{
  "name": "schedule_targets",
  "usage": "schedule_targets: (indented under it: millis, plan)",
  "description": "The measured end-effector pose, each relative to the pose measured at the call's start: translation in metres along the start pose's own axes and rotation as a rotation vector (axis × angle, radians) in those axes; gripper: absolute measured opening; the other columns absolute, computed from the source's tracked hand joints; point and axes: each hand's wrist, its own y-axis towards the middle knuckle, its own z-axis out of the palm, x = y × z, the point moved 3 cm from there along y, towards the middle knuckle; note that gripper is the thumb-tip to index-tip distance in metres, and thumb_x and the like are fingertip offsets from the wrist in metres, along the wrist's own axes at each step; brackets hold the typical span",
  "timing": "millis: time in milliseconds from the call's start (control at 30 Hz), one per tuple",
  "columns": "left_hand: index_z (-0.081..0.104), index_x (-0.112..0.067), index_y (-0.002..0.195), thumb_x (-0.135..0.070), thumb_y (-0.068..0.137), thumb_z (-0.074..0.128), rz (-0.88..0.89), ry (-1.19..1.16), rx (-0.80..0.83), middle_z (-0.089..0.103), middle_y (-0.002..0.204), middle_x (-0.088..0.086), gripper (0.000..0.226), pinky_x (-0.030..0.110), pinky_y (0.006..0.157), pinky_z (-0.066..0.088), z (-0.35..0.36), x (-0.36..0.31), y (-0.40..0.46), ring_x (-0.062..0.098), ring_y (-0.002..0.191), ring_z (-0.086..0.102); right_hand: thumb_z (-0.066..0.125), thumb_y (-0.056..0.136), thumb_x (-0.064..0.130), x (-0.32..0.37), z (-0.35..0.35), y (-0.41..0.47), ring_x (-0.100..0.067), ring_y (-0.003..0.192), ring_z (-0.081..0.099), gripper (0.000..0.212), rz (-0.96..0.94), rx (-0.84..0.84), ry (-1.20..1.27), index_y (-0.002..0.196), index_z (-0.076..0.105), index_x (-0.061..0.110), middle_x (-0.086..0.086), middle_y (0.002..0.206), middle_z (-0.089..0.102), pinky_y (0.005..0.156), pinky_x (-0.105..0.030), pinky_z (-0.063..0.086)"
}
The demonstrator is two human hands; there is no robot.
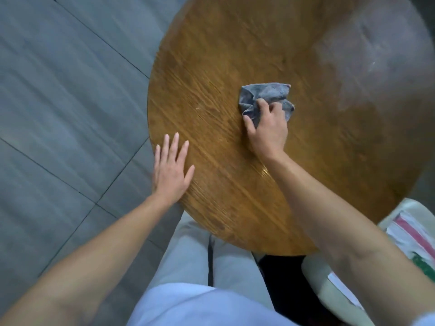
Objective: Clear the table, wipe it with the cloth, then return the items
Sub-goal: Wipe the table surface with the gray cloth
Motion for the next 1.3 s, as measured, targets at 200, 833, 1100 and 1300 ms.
schedule_targets:
  millis: [200,833,1100,1300]
  plan:
    - [0.026,-0.010,0.162,-0.042,0.102,0.053,-0.026,-0.020,0.017,0.008,0.173,0.011,0.073,0.053,0.129,0.010,0.000,0.013,-0.020,0.031,0.160,0.000,0.059,0.091,0.036,0.051,0.016,0.003,-0.032,0.108,0.061,0.042,0.091,0.054,0.092,0.124,0.055,0.010,-0.012,0.120,0.057,0.087,-0.050,0.054]
    - [0.029,-0.003,0.158,-0.038,0.096,0.061,0.009,0.066,0.124,0.011,0.172,0.017,0.079,0.058,0.127,0.017,-0.006,0.017,-0.038,0.036,0.160,0.004,0.066,0.088,-0.001,0.252,0.008,-0.016,-0.012,0.064,0.058,0.014,-0.003,0.905,1.120,0.097,0.063,0.010,-0.002,0.076,0.064,0.052,-0.020,0.047]
    - [0.026,-0.014,0.163,-0.042,0.104,0.050,0.019,0.084,0.350,0.003,0.174,0.005,0.070,0.047,0.129,0.008,-0.046,0.010,-0.010,0.026,0.161,-0.001,0.050,0.079,0.009,0.162,-0.104,-0.055,-0.016,0.076,0.066,0.026,0.198,0.859,1.750,0.102,0.061,0.007,-0.003,0.087,0.072,0.076,-0.034,0.048]
    - [0.052,-0.020,0.150,-0.062,0.088,0.067,-0.207,-0.554,0.593,0.042,0.162,0.004,0.076,0.033,0.120,0.029,-0.110,-0.004,0.005,0.021,0.151,0.035,0.054,0.079,0.011,0.112,-0.165,-0.090,-0.021,0.078,0.066,0.025,0.259,0.747,1.945,0.102,0.063,0.008,-0.007,0.087,0.066,0.074,-0.032,0.052]
